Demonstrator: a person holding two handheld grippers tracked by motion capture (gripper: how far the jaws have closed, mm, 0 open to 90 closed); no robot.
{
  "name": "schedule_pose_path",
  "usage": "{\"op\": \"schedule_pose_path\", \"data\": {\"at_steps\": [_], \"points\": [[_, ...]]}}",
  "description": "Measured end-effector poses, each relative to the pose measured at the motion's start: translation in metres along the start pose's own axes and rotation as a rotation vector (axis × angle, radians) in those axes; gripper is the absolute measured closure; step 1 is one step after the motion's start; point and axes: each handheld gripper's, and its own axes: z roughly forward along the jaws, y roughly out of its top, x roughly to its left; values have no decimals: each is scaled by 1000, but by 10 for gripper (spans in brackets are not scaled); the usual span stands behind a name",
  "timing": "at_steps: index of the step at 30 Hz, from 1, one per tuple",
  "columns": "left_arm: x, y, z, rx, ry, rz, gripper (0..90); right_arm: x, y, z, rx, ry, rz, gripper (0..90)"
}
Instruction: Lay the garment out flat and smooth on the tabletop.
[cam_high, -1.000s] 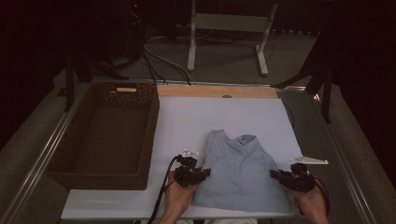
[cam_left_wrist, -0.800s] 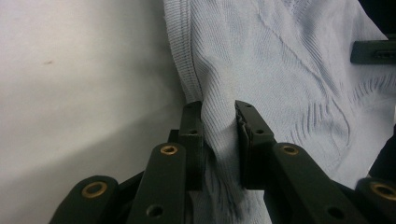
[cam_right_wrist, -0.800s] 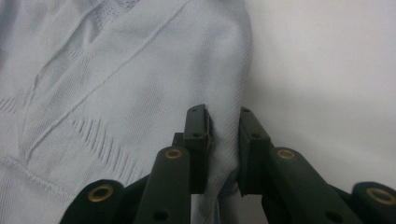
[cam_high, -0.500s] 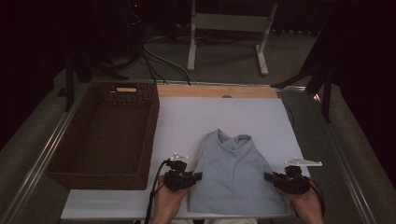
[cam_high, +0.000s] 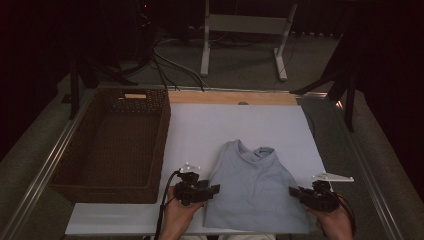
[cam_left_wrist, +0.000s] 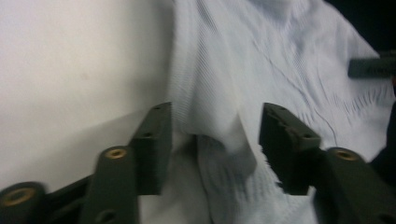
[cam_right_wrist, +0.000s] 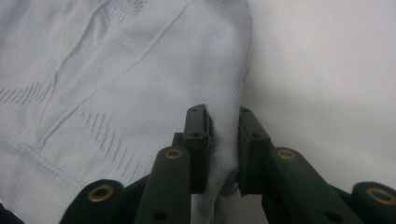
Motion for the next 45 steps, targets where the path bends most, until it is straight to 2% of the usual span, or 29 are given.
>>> {"op": "schedule_pose_path", "data": {"at_steps": [5, 8, 12, 18, 26, 32, 39, 44, 45], "points": [[1, 13, 0, -49, -13, 18, 365, -4, -4, -2, -2, 3, 13, 750], [-1, 21, 2, -71, -13, 41, 293, -3, -3, -3, -14, -1, 9, 619], [-2, 31, 6, -94, -19, 72, 262, -4, 1, -4, -45, -4, 19, 405], [2, 45, 15, -113, -34, 87, 255, -3, 10, -8, -103, -23, 19, 268], [9, 57, 28, -110, -24, 88, 270, 6, 23, -7, -134, -19, -13, 245], [12, 64, 42, -76, 6, 100, 316, 11, 27, -3, -139, -11, -24, 251], [12, 67, 54, -52, -3, 89, 328, 14, 31, -1, -146, -4, -34, 258], [9, 70, 58, -31, -27, 94, 385, 16, 34, -1, -152, -2, -38, 258], [8, 70, 59, -26, -22, 95, 445, 17, 36, 0, -151, -4, -43, 259]]}}
